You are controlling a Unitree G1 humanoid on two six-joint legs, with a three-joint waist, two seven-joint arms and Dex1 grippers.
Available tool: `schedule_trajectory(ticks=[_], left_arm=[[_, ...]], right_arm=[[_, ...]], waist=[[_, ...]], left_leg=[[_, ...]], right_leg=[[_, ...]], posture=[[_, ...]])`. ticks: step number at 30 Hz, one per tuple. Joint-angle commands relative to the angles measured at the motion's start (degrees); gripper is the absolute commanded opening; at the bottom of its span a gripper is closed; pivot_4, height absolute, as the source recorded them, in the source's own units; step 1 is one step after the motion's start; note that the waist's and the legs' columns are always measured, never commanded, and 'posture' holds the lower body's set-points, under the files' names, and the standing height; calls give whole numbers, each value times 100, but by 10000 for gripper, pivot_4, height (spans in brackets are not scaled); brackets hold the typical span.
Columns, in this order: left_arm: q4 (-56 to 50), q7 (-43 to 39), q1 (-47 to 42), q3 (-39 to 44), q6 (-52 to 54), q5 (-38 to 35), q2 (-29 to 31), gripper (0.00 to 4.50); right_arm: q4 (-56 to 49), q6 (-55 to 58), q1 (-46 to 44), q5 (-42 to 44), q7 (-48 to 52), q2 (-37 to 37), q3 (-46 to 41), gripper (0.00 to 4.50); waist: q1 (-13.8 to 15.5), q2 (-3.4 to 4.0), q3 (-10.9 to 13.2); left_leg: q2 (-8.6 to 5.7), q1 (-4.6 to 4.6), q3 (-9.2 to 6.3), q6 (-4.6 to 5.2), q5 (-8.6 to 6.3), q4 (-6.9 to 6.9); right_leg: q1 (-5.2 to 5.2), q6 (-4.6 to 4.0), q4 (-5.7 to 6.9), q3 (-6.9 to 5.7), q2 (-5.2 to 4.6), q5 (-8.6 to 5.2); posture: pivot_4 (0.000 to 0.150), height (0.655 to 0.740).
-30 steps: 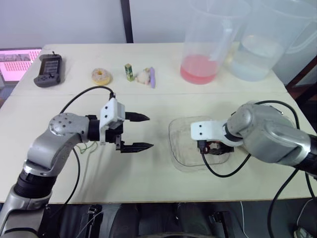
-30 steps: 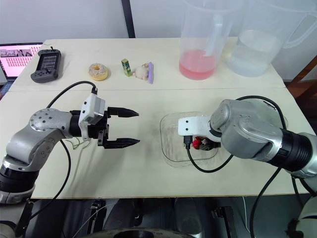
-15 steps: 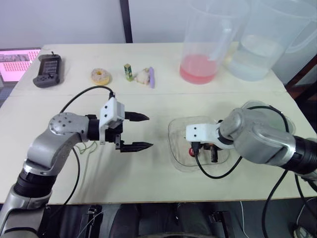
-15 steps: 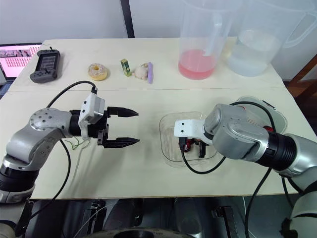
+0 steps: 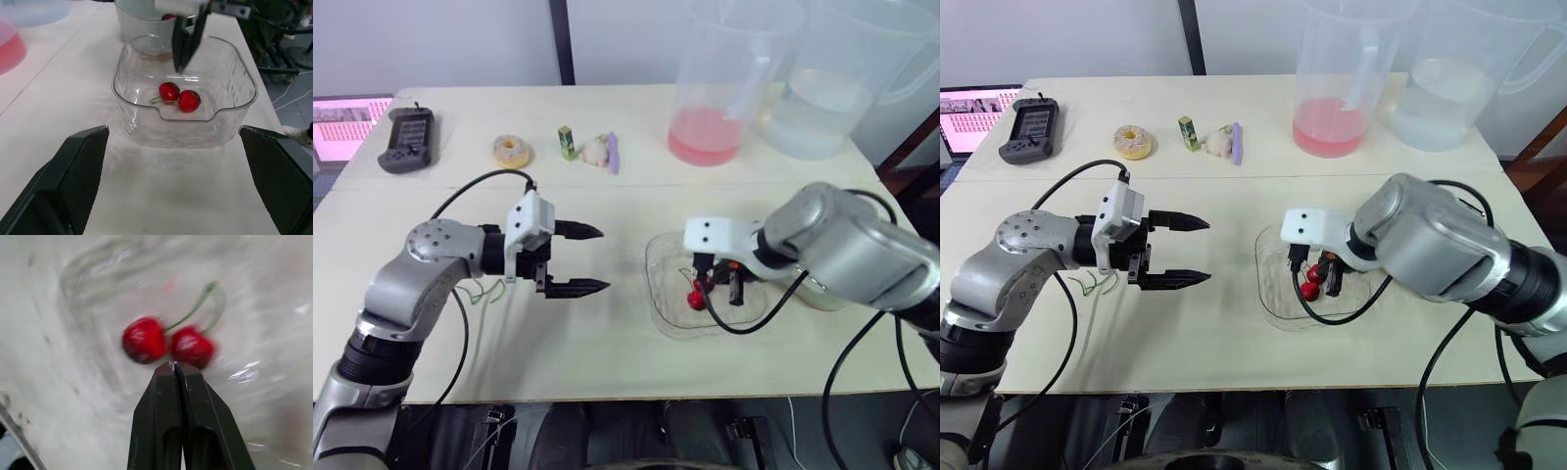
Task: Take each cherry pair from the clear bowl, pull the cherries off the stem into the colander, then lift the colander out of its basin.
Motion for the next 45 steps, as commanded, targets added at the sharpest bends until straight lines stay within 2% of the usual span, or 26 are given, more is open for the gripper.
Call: schedule_trajectory(ticks=[1,3,7,9,12,17,23,26,33,37,45], left_arm=[[-158,19,-16,290,11,-224,17,45000],[-177,-49,59,382,39,-376,25,45000],[-164,-132,231,627,-3,-670,-33,45000],[-148,-83,268,703,63,-775,-57,45000],[-134,47,256,740,208,-873,-79,45000],[-153,134,175,680,204,-847,-113,45000],[-197,129,177,641,193,-787,-74,45000],[-192,129,175,630,185,-760,-69,45000],[-204,110,177,597,184,-691,-28,45000],[-187,103,154,578,179,-662,-27,45000],[-146,96,116,512,120,-561,-66,45000]], right_arm=[[257,-1078,141,30,196,-269,-787,6359],[243,-1485,297,130,586,-571,-972,12683],[290,-2409,718,242,790,-695,-1644,33711],[243,-2994,1154,357,878,-670,-1996,42426],[227,-3245,1625,170,905,-680,-1901,42426],[838,-3470,1708,-767,722,-470,-1260,42426],[1166,-4457,1982,-1580,736,-356,-997,42426],[1276,-4607,2085,-1811,745,-206,-960,42426],[1398,-4576,2141,-2067,830,224,-1044,42426],[1290,-4429,2186,-2182,966,363,-1027,42426],[1200,-4080,2038,-2498,1249,550,-931,42426]], waist=[[6,0,0],[23,0,0],[10,0,0],[4,0,0],[10,-2,-1],[1,-2,-1],[15,-1,-1],[15,-2,-1],[-13,-14,-8],[-10,-14,-7],[-5,-15,-7]], left_leg=[[0,0,2,0,0,0],[0,-1,1,0,0,0],[0,-4,1,2,-1,-2],[0,-2,3,2,-1,-2],[3,5,0,2,-1,0],[2,5,5,1,-1,9],[2,4,3,1,0,6],[2,1,3,1,0,6],[14,31,2,0,0,7],[23,97,2,0,0,2],[23,99,2,0,0,-1]], right_leg=[[0,0,0,2,-1,0],[0,2,0,0,-1,1],[1,4,-9,-1,-4,0],[1,3,-6,1,-2,1],[6,2,1,-1,1,1],[7,-16,1,4,0,-3],[5,-6,1,3,2,4],[5,-5,-2,3,0,4],[31,-31,2,4,16,0],[93,-39,-1,4,25,-4],[98,-40,-4,4,24,-4]], posture=[[1500,7400],[1500,7400],[1500,7400],[1500,7400],[1500,7400],[1500,7400],[1500,7400],[1500,7400],[1500,7400],[1500,7400],[1500,7400]])
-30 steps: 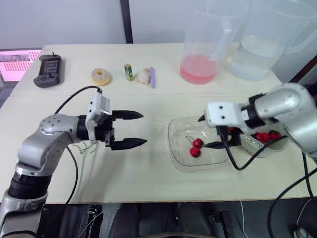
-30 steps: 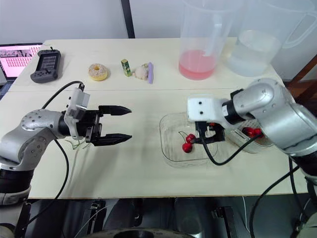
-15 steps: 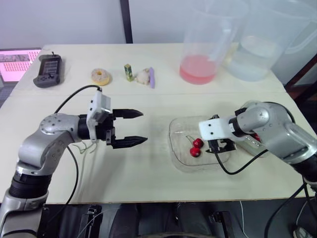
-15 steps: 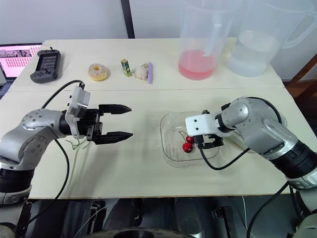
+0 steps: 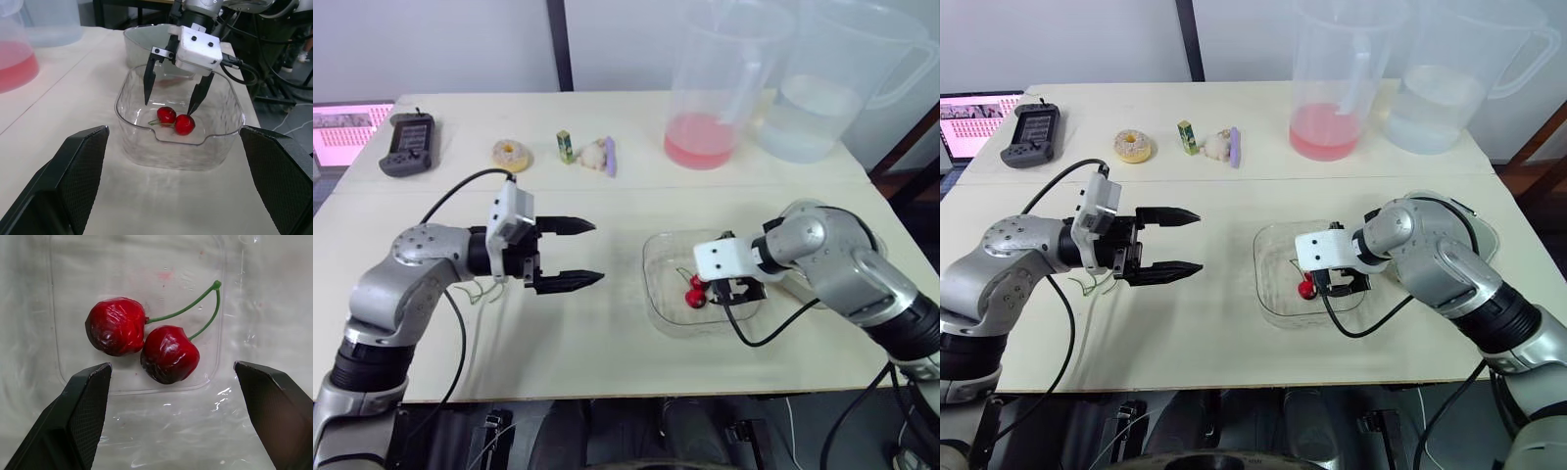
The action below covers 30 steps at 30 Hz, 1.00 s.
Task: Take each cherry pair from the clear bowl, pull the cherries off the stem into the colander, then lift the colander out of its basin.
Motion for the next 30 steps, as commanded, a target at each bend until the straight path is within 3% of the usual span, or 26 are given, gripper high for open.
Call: schedule_trajectory(ticks=[1,17,30], left_arm=[[-106,-15,-122,11,-128,39,8,45000],[-176,38,-49,-30,-149,136,-18,45000],[-341,119,59,12,-95,166,1,45000]], right_arm=[[-62,92,-145,-144,91,145,49,42426],[-107,482,-776,-422,868,141,244,42426],[478,474,-816,-894,681,576,585,42426]], waist=[[-3,0,0],[11,4,3],[5,3,3]], left_leg=[[0,0,0,0,0,0],[-5,-11,2,-1,0,-5],[-5,-10,1,-1,0,-9]], right_leg=[[-1,0,0,0,0,0],[-4,4,-12,-1,-9,-2],[-8,4,-11,-1,-8,-2]], posture=[[1500,7400],[1500,7400],[1500,7400]])
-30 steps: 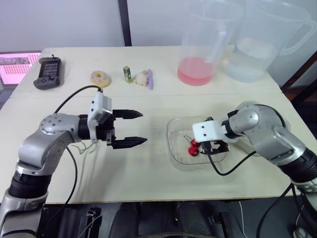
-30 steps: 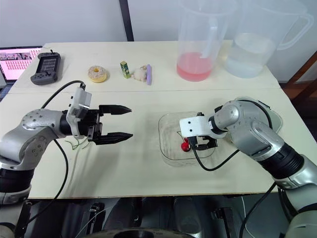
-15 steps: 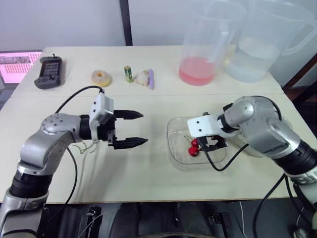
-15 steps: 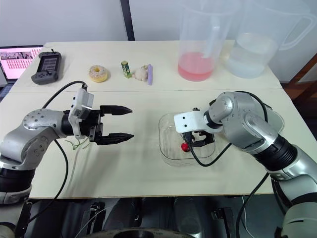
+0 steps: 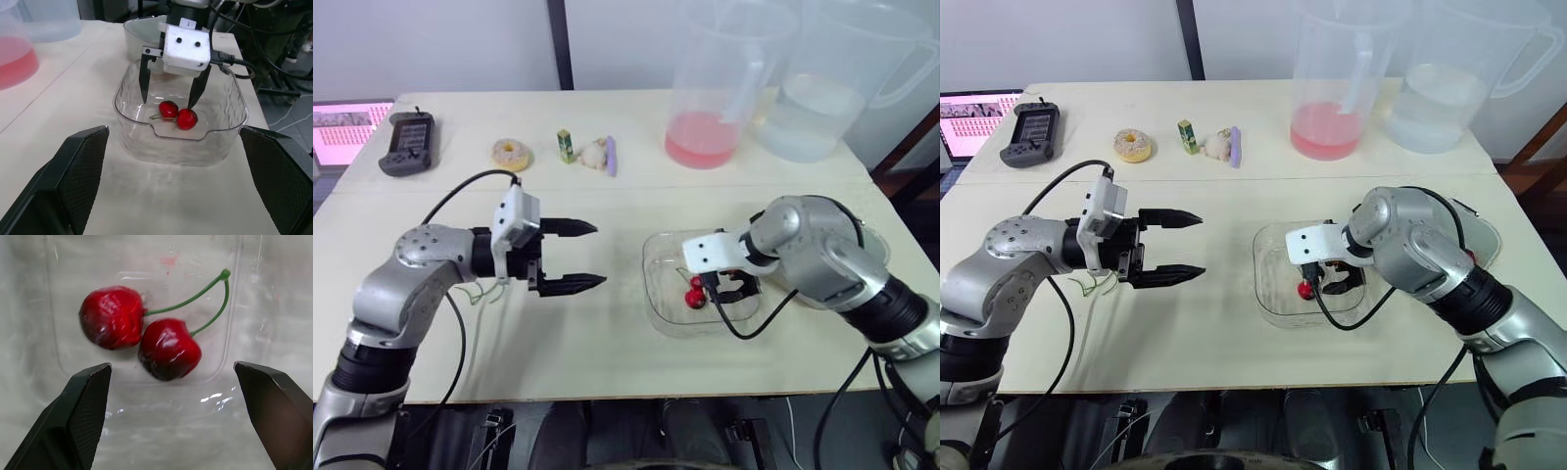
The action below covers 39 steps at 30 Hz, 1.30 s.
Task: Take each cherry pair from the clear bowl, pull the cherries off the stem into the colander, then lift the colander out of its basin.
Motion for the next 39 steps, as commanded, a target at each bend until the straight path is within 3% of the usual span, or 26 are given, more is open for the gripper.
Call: schedule_trajectory(ticks=[1,8,11,14,15,23,30,34,39], left_arm=[[-232,70,35,74,-55,-41,17,45000],[-283,132,128,47,-110,16,26,45000],[-279,138,127,37,-110,13,24,45000],[-250,130,99,28,-112,14,20,45000],[-235,126,88,21,-116,20,17,45000],[-56,67,-35,-22,-120,14,-38,45000],[312,193,-614,132,239,-486,-455,45000],[607,425,-1206,329,571,-985,-892,45000],[1042,729,-1915,459,665,-1259,-1363,45000]], right_arm=[[10,-30,-129,-175,-6,75,8,42426],[24,50,-103,-260,99,151,49,42426],[12,122,-113,-273,124,198,42,33896],[12,146,-109,-293,125,216,26,21545],[12,149,-109,-305,124,215,24,15027],[-294,115,-192,-159,153,91,-294,15027],[-1171,-715,-48,697,112,-591,-1739,15027],[-1152,-733,-295,982,-351,-601,-2461,15027],[-1151,-225,-506,739,-1592,-104,-2913,15027]], waist=[[2,0,0],[5,0,0],[2,0,0],[2,0,0],[2,0,0],[3,1,1],[34,1,8],[3,-3,9],[-5,-2,9]], left_leg=[[0,0,0,0,0,0],[-1,0,0,0,0,0],[-1,0,0,0,0,0],[-1,0,0,0,0,0],[-1,0,0,0,0,0],[-1,0,0,0,0,0],[-5,-7,-2,0,0,-2],[-10,-6,-1,0,0,-1],[-6,0,-3,0,0,-4]], right_leg=[[0,0,0,0,0,0],[1,0,-1,0,-1,0],[1,0,-1,0,-1,0],[1,0,-1,0,-1,0],[0,0,-1,0,-1,0],[0,0,-1,0,-1,0],[0,5,-5,-3,-6,-3],[4,8,-8,-3,-13,-3],[0,7,1,-2,-3,-2]], posture=[[1500,7400],[1500,7400],[1500,7400],[1500,7400],[1500,7400],[1500,7400],[1500,7400],[1500,7400],[1500,7400]])
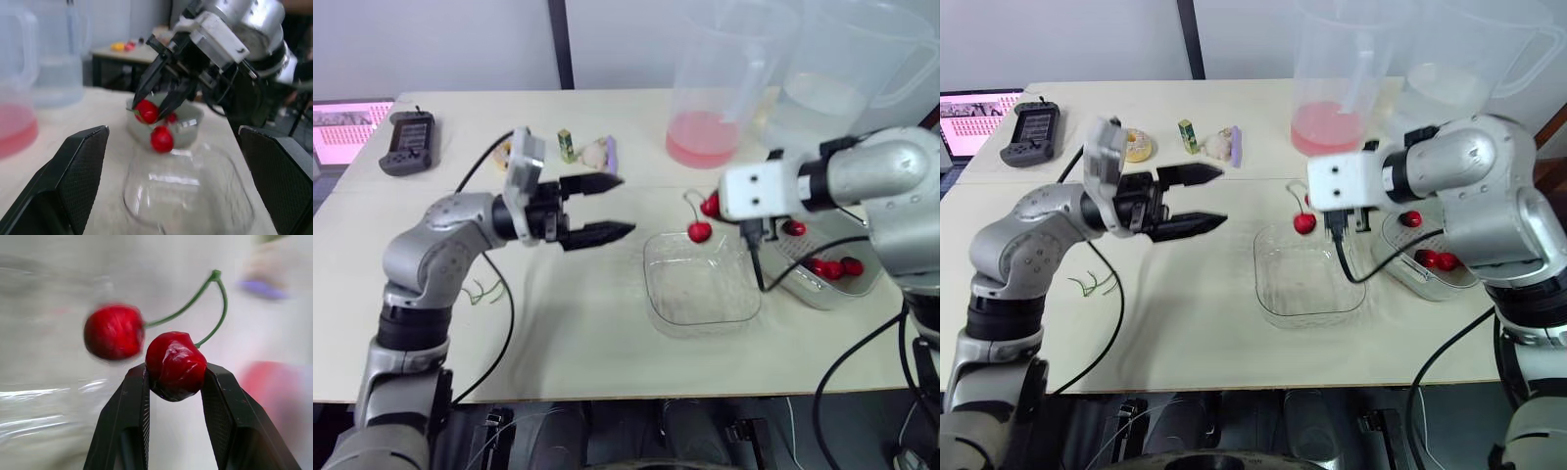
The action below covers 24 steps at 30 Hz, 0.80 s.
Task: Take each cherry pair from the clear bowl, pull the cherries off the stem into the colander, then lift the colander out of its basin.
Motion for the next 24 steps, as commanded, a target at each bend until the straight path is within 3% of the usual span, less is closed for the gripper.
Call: schedule_trajectory(ticks=[1,4,7,11,20,24], left_arm=[[221,310,-459,354,116,-347,-249,45000],[754,859,-1012,539,-4,-270,-608,45000],[1339,1300,-1434,391,-446,434,-748,45000],[1658,1525,-1757,253,-643,756,-1011,45000],[2285,1771,-2390,106,-973,1255,-1552,45000],[2407,1682,-2589,135,-956,1243,-1649,45000]], right_arm=[[-135,472,-146,-218,-844,223,-323,15027],[-299,1512,-12,-361,-1553,674,-396,15027],[-522,2507,192,-516,-2231,1155,-378,15027],[-710,3364,173,-895,-3531,2156,-206,15027],[-750,3243,32,-1060,-5326,3800,-190,15027],[-755,3112,-4,-919,-5522,4065,-230,15027]], waist=[[18,0,0],[39,-1,0],[51,-1,-1],[17,1,0],[24,1,-3],[22,2,-2]], left_leg=[[0,-1,0,0,0,0],[-3,-5,-1,0,0,1],[-10,-8,-3,0,0,1],[-12,-11,-2,0,0,-7],[-14,-77,-10,-43,27,-62],[-16,-84,-13,-42,27,-72]], right_leg=[[-1,0,0,0,0,0],[1,0,-5,0,-4,0],[2,3,-8,-1,-9,1],[-8,22,-5,1,-10,10],[-102,24,5,-2,-10,17],[-110,24,4,-4,-12,17]], posture=[[1500,7400],[1500,7400],[1500,7400],[1500,7400],[1500,7400],[1500,7400]])
